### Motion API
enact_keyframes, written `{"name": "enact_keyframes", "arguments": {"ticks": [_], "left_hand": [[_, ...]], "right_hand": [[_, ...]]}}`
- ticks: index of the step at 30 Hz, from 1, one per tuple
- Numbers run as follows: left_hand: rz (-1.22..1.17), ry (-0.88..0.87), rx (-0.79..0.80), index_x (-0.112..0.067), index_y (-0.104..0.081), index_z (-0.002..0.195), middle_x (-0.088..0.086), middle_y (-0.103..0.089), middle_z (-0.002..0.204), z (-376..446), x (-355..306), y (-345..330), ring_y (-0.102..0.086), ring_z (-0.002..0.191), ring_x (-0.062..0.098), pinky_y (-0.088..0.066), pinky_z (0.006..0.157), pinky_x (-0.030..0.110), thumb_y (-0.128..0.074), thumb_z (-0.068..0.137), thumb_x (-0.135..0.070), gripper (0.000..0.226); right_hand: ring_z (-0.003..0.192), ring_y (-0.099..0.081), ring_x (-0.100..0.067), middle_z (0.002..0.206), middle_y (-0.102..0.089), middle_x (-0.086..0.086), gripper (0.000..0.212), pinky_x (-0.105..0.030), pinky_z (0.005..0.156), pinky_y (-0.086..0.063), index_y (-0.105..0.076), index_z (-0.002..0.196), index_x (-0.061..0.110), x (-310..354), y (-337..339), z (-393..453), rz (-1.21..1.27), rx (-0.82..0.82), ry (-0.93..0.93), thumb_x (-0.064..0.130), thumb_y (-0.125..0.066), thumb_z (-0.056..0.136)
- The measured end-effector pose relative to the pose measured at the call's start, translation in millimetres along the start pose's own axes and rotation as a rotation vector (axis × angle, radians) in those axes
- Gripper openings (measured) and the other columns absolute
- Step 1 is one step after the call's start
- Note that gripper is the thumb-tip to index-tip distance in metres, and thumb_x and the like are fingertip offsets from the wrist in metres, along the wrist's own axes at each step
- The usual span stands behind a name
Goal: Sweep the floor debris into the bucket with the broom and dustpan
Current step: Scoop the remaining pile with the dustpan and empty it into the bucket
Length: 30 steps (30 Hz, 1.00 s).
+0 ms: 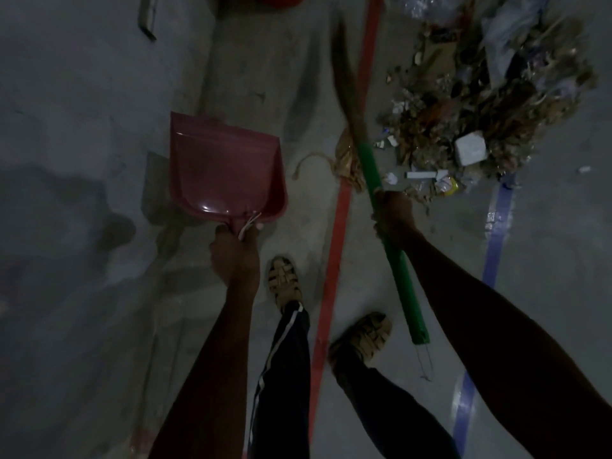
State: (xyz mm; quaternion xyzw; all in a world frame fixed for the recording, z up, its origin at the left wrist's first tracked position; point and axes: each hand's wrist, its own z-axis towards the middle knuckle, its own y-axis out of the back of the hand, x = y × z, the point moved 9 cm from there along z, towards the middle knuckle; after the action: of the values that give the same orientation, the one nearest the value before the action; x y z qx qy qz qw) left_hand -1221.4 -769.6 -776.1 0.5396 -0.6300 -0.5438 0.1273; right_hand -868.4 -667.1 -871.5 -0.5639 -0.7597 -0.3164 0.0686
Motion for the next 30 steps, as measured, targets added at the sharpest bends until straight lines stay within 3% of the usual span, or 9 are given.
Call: {"name": "enact_keyframes", "arguments": {"ticks": [7,13,18,23,27,30], "left_hand": [[0.002,0.044,0.024,0.002,-0.061,0.108,0.023,-0.066,0.107,-49.7,22.6,-12.9,-0.063,0.098,0.039,-0.049,0.077,0.041,-0.076,0.079,-0.05,0.061],[0.049,0.007,0.056,-0.003,-0.06,0.105,0.02,-0.067,0.107,-79.0,8.2,-20.0,-0.064,0.098,0.037,-0.046,0.076,0.037,-0.073,0.08,-0.053,0.057],[0.022,-0.078,0.086,-0.005,-0.062,0.101,0.015,-0.068,0.102,-88.6,-17.2,-32.7,-0.065,0.093,0.035,-0.045,0.072,0.034,-0.075,0.077,-0.055,0.057],[-0.02,-0.089,0.101,-0.004,-0.062,0.101,0.015,-0.068,0.103,-92.8,-33.4,-47.7,-0.065,0.092,0.035,-0.049,0.073,0.036,-0.075,0.076,-0.056,0.059],[-0.004,-0.11,0.123,-0.006,-0.062,0.096,0.014,-0.068,0.099,-101.2,-41.4,-56.4,-0.065,0.087,0.035,-0.055,0.075,0.042,-0.074,0.072,-0.062,0.062],[0.008,-0.125,0.132,-0.008,-0.062,0.098,0.013,-0.068,0.101,-108.6,-40.6,-58.7,-0.066,0.089,0.035,-0.056,0.077,0.047,-0.07,0.069,-0.068,0.067]], "right_hand": [[0.051,-0.061,-0.026,0.08,-0.068,-0.017,0.042,-0.029,0.043,-0.048,-0.064,0.089,0.004,-64.7,-46.7,-38.4,-0.297,0.302,0.035,0.04,-0.05,0.103],[0.056,-0.061,-0.025,0.081,-0.066,-0.014,0.041,-0.028,0.045,-0.05,-0.063,0.102,0.001,-133.8,8.9,-26.5,-0.294,0.176,-0.173,0.041,-0.053,0.102],[0.054,-0.058,-0.026,0.079,-0.063,-0.015,0.041,-0.029,0.045,-0.048,-0.064,0.104,-0.003,-139.2,94.1,-4.0,-0.168,-0.018,-0.196,0.036,-0.053,0.104],[0.052,-0.058,-0.026,0.076,-0.063,-0.015,0.043,-0.03,0.044,-0.048,-0.064,0.103,-0.003,-128.9,127.8,-6.6,-0.026,-0.121,-0.116,0.037,-0.049,0.104],[0.048,-0.056,-0.025,0.075,-0.062,-0.015,0.038,-0.026,0.036,-0.045,-0.061,0.099,0.001,-121.9,108.4,-29.2,-0.022,-0.066,-0.015,0.035,-0.044,0.107],[0.048,-0.056,-0.024,0.076,-0.062,-0.015,0.037,-0.027,0.039,-0.047,-0.059,0.094,0.003,-131.6,82.3,-45.1,-0.048,0.035,0.011,0.035,-0.045,0.107]]}}
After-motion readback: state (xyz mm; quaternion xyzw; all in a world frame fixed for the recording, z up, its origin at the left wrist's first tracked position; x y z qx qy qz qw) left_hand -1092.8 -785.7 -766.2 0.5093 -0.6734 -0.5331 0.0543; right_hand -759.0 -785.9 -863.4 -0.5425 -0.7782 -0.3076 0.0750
